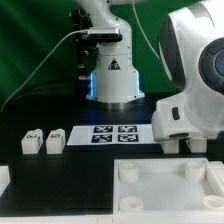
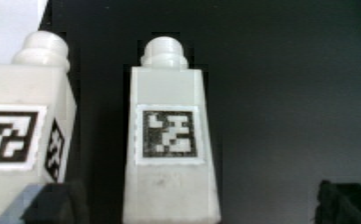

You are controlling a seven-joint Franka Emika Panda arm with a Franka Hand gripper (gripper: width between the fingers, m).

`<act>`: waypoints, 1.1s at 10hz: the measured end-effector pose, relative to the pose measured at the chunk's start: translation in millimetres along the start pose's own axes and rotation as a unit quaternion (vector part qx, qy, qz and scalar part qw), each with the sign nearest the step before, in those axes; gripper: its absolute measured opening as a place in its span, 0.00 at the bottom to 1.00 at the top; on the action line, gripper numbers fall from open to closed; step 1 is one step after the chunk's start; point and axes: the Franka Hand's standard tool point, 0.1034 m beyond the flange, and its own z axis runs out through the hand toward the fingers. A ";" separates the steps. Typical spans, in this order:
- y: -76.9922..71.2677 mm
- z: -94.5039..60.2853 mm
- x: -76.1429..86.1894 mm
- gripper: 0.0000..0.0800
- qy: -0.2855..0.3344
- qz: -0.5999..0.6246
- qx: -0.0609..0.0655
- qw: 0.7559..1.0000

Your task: Assemble one leg

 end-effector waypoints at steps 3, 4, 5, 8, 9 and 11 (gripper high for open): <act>-1.6 20.2 -1.4 0.81 -0.005 0.000 -0.006 1.000; -3.8 24.3 -3.2 0.81 -0.008 -0.002 -0.009 1.000; -5.0 25.0 -3.5 0.81 -0.009 -0.004 -0.011 1.000; -5.2 25.0 -3.5 0.53 -0.009 -0.005 -0.011 1.000; -5.2 25.0 -3.6 0.53 -0.009 -0.005 -0.011 1.000; -5.3 25.1 -3.7 0.36 -0.009 -0.005 -0.011 1.000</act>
Offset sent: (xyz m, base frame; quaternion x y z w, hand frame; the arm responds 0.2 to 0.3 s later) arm -0.0124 0.0051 -0.0085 -0.0138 -0.0027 0.0240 0.9996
